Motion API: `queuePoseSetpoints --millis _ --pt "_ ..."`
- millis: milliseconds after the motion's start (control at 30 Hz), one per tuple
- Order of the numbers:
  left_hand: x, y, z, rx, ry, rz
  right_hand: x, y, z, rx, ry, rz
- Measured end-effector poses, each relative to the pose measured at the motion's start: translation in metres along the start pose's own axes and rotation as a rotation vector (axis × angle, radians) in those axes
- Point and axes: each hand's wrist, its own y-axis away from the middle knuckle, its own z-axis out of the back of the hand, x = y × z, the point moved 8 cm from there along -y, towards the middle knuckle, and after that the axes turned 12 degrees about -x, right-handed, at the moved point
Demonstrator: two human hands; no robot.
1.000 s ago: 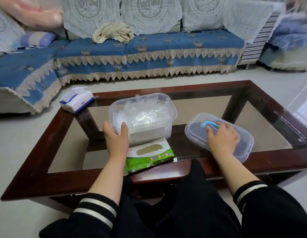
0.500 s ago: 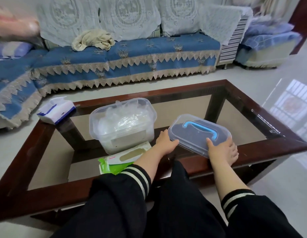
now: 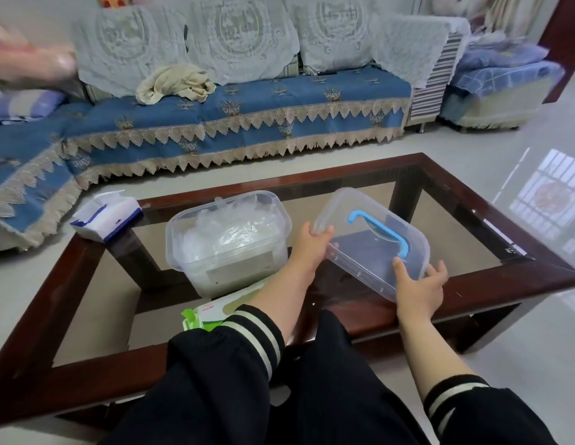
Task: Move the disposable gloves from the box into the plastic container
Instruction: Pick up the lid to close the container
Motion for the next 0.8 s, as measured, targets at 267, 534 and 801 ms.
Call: queuePoseSetpoints --millis 267,534,801 --pt "-0.080 0.042 0.084 -0.177 0.061 -0.351 0.088 0.041 -0.033 0.205 -0.422 0.026" --pt "-0.094 0.009 0.222 -0.522 -0.288 -0.287 0.186 0.089 -0.140 0.663 -0.094 0.291" --pt "-0.047 0.010 0.259 -0.528 -0.094 -0.029 0.191 0.121 -0.186 0.835 0.115 0.324"
